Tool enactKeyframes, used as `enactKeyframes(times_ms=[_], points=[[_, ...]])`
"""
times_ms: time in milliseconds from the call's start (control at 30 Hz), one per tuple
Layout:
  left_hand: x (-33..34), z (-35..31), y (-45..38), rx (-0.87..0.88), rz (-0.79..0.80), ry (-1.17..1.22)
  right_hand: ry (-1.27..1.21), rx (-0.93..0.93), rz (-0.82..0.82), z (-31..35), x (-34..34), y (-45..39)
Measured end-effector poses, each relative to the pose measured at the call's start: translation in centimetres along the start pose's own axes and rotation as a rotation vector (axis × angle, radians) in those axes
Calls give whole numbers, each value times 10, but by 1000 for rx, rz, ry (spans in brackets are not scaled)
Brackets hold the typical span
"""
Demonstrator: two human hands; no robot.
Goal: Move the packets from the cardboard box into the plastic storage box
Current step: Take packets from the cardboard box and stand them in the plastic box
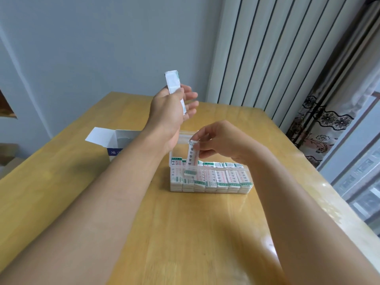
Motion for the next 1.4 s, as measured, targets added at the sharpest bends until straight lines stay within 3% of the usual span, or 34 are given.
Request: enactKeyframes(times_ms=[367,800,1400], points=[[-2,3,-4,-28,4,3,-1,77,72,-16,13,-11],[-1,4,-3,-42,8,-12,439,112,-25,-2,14,-12],[-2,8,-6,-52,21,-23,534,213,18,-10,22,-18]])
Point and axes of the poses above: each hand's wrist, its own y-axis away from the middle knuckle, its own x-axis out of the palm, z = x × y, the point moved 9 cm from there along -y, towards the middle knuckle, and after that the axes turned 15 degrees about z, right-handed, at the moved point
